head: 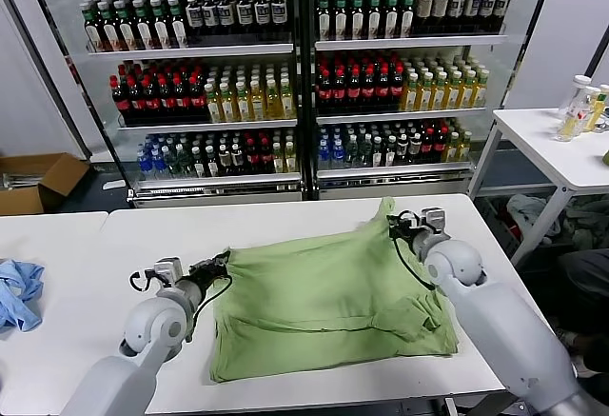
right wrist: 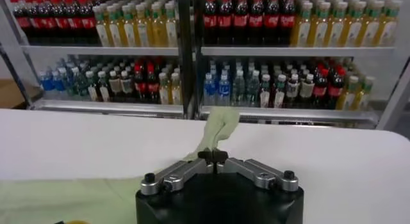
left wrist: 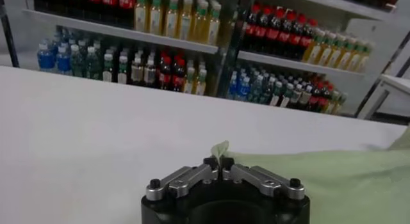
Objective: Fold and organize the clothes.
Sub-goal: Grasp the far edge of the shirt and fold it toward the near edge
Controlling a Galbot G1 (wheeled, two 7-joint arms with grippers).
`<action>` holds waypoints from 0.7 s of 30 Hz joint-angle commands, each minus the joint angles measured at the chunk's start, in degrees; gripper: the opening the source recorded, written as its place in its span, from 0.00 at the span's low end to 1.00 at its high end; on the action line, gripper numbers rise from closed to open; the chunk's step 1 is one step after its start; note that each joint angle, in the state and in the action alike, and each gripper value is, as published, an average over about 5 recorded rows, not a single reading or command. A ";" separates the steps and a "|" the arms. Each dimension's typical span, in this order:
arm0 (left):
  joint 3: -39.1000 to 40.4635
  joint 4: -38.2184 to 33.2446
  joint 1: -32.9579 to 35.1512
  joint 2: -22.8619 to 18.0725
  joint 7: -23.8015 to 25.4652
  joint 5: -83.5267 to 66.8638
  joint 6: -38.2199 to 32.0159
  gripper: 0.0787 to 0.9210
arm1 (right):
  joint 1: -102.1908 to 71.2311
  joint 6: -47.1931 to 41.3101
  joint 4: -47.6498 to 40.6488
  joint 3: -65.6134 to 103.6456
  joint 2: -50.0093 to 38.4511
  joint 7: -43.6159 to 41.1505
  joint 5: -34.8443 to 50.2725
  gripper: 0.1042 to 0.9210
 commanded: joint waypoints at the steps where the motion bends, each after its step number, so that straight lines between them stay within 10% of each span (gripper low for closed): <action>1: -2.64 -10.07 7.55 2.28 0.34 -1.02 0.48 0.01 | -14.64 -0.61 17.16 9.79 -5.34 0.63 0.59 0.00; 21: -2.88 -14.63 19.13 4.80 4.93 10.17 2.65 0.01 | -43.44 -1.91 29.15 23.51 -2.82 3.78 -6.61 0.00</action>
